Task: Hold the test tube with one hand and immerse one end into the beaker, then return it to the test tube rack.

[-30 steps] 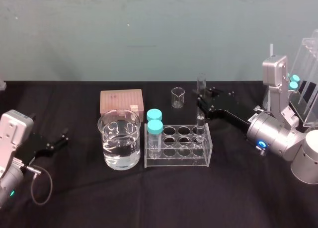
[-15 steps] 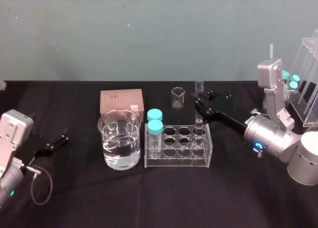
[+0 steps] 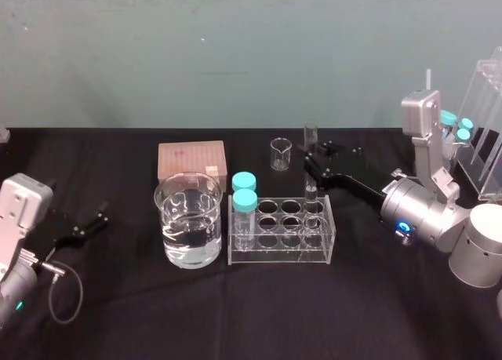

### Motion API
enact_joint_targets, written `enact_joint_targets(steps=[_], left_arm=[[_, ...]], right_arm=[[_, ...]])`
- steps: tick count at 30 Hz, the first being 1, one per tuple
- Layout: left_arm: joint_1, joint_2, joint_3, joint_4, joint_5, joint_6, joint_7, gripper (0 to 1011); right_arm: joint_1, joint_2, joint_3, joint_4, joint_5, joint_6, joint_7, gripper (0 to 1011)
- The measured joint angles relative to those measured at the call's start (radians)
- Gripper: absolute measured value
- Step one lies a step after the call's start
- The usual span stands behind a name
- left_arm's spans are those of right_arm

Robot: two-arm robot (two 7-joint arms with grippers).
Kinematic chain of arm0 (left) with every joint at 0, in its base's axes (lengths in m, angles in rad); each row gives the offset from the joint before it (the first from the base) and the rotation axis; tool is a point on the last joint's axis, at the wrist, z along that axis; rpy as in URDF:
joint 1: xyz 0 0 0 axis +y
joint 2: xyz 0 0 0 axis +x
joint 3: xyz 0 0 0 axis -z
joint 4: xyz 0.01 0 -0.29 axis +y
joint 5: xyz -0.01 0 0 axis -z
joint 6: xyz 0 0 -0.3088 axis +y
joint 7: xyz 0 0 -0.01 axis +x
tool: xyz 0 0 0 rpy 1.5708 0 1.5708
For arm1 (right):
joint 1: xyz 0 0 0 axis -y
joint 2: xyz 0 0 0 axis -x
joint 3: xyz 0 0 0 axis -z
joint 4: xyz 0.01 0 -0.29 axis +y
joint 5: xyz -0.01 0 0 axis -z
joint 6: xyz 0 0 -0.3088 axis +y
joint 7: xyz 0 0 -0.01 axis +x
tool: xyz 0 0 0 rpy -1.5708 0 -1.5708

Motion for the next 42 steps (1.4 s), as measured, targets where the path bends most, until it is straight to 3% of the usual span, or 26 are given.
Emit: enact_joint_targets(steps=[28,42], left_arm=[[0.000,0.000,0.000,0.000,0.000,0.000,0.000,1000],[0.000,0.000,0.000,0.000,0.000,0.000,0.000,1000]], right_arm=[[-0.008,-0.001,-0.005,0.009,0.000,0.002,0.009,226],[-0.011,-0.009,0.004,0.027,-0.001,-0.044,0.015,226]])
